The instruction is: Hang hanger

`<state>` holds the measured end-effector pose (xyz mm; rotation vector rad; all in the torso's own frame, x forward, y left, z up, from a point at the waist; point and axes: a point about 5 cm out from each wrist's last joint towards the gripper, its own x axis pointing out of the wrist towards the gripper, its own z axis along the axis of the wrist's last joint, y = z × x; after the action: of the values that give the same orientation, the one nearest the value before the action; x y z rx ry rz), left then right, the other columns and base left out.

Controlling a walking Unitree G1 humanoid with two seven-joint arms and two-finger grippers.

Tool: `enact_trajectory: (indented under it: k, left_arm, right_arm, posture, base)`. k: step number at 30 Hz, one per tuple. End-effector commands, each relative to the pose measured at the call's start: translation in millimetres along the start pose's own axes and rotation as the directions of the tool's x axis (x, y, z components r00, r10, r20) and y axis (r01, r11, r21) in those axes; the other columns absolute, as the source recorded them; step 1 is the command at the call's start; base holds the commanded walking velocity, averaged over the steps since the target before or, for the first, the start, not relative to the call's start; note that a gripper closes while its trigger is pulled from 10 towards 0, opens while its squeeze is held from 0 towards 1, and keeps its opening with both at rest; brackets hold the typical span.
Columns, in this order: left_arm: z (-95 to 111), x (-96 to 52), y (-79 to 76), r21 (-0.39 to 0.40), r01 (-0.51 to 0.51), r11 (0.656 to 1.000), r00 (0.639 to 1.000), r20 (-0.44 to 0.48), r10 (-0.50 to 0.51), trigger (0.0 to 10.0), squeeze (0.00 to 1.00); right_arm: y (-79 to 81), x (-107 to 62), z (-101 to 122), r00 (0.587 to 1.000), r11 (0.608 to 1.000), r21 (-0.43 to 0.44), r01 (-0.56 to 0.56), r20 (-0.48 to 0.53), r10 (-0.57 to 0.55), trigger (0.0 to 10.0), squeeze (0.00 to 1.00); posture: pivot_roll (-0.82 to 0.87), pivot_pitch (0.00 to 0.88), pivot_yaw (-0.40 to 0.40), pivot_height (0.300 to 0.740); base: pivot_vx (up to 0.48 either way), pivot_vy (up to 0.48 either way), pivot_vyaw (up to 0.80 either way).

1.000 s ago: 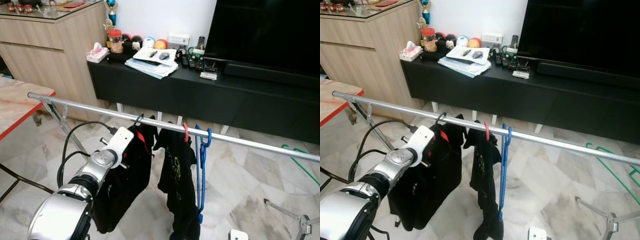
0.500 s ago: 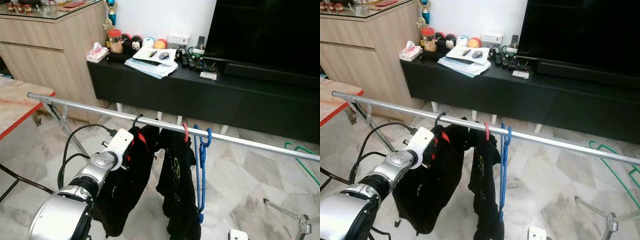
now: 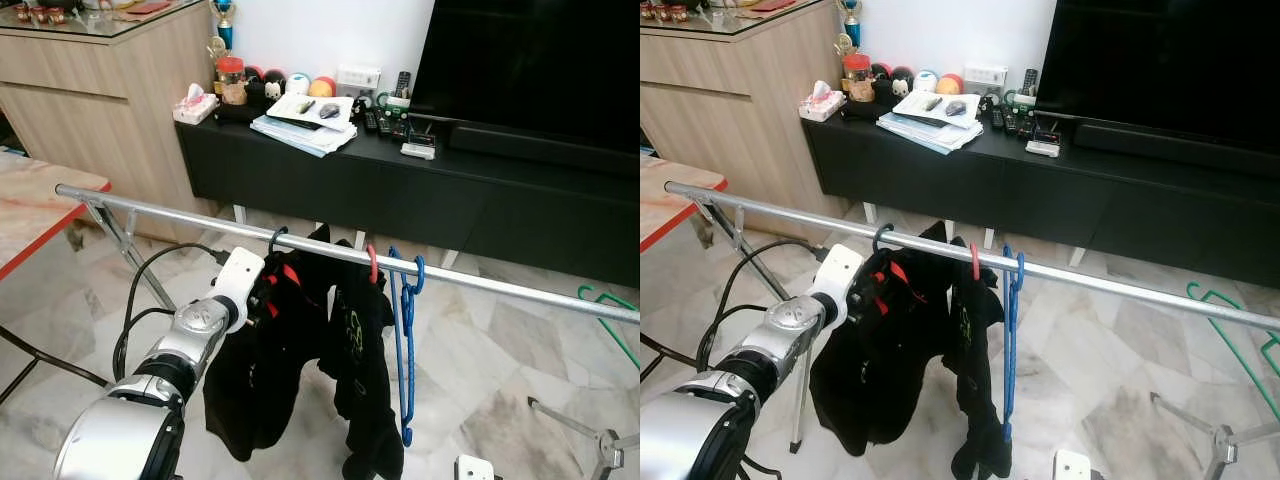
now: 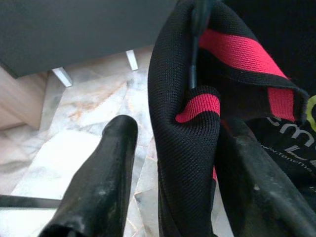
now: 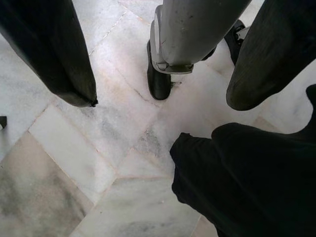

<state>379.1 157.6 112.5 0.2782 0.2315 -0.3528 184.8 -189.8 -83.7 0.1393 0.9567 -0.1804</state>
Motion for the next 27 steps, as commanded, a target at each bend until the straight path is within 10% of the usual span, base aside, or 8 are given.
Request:
enact_trajectory:
  k: [1,15,27]
  left_arm:
    - [-6,-4.0,2.8,-0.004,0.009,1.0,1.0,0.006,-0.009,10.0,1.0]
    - [-12,-36.6,24.1,0.032,0.126,0.992,0.982,0.136,-0.129,10.0,1.0]
    - [-51,-127.0,85.5,0.021,0.079,0.997,0.997,-0.009,-0.079,10.0,1.0]
  right_arm:
    - [-1.2,-0.3,-3,1.0,1.0,0.0,0.005,-0.018,-0.005,10.0,0.0]
    - [15.2,0.8,-1,1.0,1.0,-0.009,-0.015,-0.02,0.015,10.0,0.0]
    - [8.2,-2.3,-17,0.999,1.0,0.01,0.002,-0.04,-0.001,10.0,0.0]
  posture:
    - [-0.07,0.067,-0.026,0.74]
    - [-0.05,0.044,-0.019,0.74]
    - [-0.05,0.027,0.005,0.74]
  base:
    - [0.0,0.0,0.0]
    - [0.0,0.0,0.0]
    - [0.0,0.0,0.0]
